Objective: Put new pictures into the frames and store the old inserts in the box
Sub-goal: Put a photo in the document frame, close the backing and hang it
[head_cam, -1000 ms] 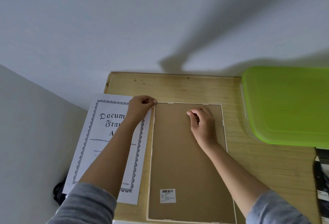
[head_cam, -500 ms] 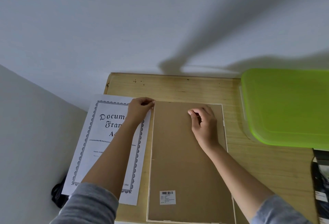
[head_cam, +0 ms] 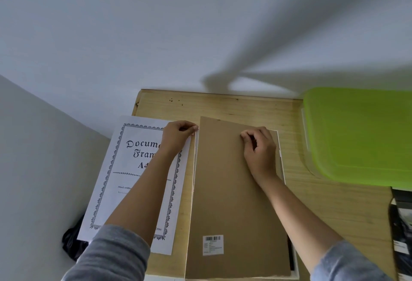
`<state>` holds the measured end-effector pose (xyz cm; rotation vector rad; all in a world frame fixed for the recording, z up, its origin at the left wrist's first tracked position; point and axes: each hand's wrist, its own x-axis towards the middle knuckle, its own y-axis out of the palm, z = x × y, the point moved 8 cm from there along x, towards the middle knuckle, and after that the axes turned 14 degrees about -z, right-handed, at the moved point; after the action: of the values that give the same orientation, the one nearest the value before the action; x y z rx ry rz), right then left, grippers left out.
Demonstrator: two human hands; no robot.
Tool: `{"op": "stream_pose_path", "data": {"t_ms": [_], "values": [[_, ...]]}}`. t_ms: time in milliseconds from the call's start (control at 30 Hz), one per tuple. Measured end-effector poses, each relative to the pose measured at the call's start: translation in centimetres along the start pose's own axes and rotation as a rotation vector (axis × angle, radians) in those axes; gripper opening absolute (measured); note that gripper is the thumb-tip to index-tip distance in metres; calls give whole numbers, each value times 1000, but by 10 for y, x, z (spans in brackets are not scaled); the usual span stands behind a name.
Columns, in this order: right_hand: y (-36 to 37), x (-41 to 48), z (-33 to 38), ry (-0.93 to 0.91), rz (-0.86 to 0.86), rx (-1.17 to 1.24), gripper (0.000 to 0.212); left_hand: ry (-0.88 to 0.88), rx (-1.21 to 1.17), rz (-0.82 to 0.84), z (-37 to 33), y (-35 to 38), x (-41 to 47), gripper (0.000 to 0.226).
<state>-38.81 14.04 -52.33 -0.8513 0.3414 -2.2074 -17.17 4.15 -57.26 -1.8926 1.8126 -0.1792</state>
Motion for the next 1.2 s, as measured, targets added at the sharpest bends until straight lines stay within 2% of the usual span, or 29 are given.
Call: {"op": "stream_pose_path", "data": {"t_ms": [300,400,467,533,633,733,933,1100,1200], "values": [[3,3,-7,-22,9,-28,12,32,31,-21,-4,0,-2,11],[2,3,-4,-20,21,-22,12,87,80,-131,-13,-7,-7,17],[2,3,-2,-15,19,-16,12,100,-4,-199,-23,-13,-18,21],[1,4,2,-6,5,-5,12,104,-84,-171,-30,-12,-36,27],[-2,7,11,14,-34,26,10,67,-138,-21,-27,-1,-72,41],[-8,9,22,12,-73,58,9,27,-349,70,-22,3,-104,49],[-23,-2,47,-24,-91,67,10,3,-506,63,-34,-15,-128,57],[-54,-27,60,-60,-53,-90,31,2,-585,36,-40,-45,-143,57],[-85,-43,59,3,-40,-125,41,19,-651,38,-46,-57,-158,57]]}}
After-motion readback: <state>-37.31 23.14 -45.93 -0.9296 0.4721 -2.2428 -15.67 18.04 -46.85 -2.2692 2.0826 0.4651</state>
